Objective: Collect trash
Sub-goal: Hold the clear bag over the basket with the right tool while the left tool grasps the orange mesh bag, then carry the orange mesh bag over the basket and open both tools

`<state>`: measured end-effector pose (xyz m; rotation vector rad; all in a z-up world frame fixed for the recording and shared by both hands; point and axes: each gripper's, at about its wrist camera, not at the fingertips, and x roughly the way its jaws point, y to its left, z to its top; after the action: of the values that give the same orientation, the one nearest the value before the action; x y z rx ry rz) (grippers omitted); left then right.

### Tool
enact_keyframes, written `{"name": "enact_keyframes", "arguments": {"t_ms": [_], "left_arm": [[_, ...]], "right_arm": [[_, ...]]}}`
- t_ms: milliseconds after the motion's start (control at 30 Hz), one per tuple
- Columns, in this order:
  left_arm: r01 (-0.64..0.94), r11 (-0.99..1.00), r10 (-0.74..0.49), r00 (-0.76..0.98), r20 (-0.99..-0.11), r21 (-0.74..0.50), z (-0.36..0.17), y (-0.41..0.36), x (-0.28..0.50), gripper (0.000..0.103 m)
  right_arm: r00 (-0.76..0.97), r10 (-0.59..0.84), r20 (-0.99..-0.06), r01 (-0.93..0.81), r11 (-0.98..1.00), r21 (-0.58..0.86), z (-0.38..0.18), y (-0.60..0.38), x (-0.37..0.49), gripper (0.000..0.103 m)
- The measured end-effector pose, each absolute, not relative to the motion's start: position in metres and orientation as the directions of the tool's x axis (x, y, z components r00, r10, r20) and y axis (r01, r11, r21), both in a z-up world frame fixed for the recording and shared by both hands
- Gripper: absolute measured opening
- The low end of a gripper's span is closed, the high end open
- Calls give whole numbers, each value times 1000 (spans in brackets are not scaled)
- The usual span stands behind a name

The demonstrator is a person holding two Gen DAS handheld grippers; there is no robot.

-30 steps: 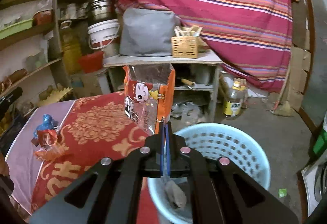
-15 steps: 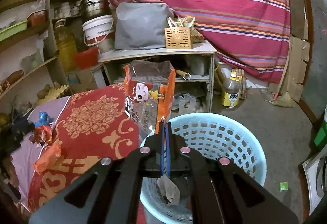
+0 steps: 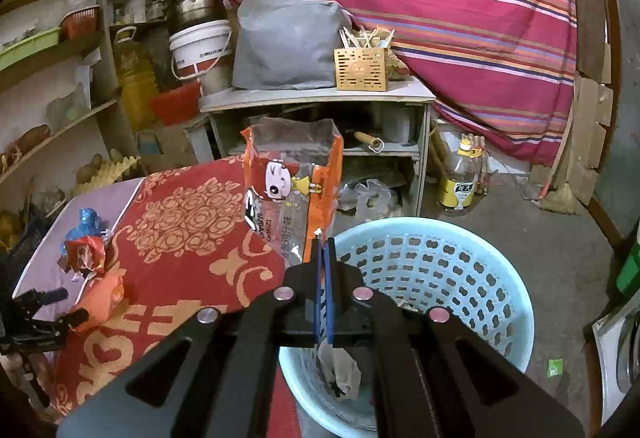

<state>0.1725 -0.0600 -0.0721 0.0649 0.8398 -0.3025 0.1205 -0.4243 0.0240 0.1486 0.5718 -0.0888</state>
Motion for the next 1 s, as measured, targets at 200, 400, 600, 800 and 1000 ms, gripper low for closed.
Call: {"name": "enact_keyframes", "arguments": {"t_ms": [200, 400, 600, 800, 1000], "left_arm": [[345, 937, -265, 596, -758, -56, -80, -69, 168, 38], [354, 934, -262, 617, -742, -35, -74, -71, 166, 35], [311, 950, -247, 656, -713, -43, -61, -62, 176, 26], [309, 949, -279, 712, -645, -69, -32, -73, 178, 10], [331, 939, -324, 763, -559, -92, 2, -104, 177, 9]], "right_arm": [[838, -39, -544, 120, 986, 114, 24, -422, 121, 1], [840, -40, -542, 122, 986, 117, 23, -421, 121, 1], [842, -46, -538, 136, 982, 129, 24, -428, 119, 1], [849, -56, -526, 149, 979, 136, 26, -438, 112, 1], [850, -78, -521, 172, 976, 134, 28, -452, 101, 1]]}}
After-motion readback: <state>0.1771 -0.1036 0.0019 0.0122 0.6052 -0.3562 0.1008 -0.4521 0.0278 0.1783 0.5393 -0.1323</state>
